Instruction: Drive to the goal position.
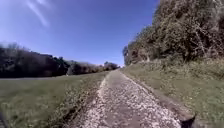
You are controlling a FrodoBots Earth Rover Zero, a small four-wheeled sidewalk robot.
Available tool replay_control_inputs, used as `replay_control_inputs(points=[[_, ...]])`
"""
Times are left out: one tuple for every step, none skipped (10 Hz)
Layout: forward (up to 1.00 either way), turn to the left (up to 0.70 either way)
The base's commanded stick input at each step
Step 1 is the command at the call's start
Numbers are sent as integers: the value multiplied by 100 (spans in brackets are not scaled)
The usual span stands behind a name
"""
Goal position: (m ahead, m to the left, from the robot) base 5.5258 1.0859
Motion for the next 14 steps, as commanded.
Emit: replay_control_inputs(points=[[85, 0], [85, 0], [85, 0], [85, 0], [85, 0], [85, 0], [85, 0], [85, 0], [85, 0], [85, 0], [85, 0], [85, 0], [85, 0], [85, 0]])
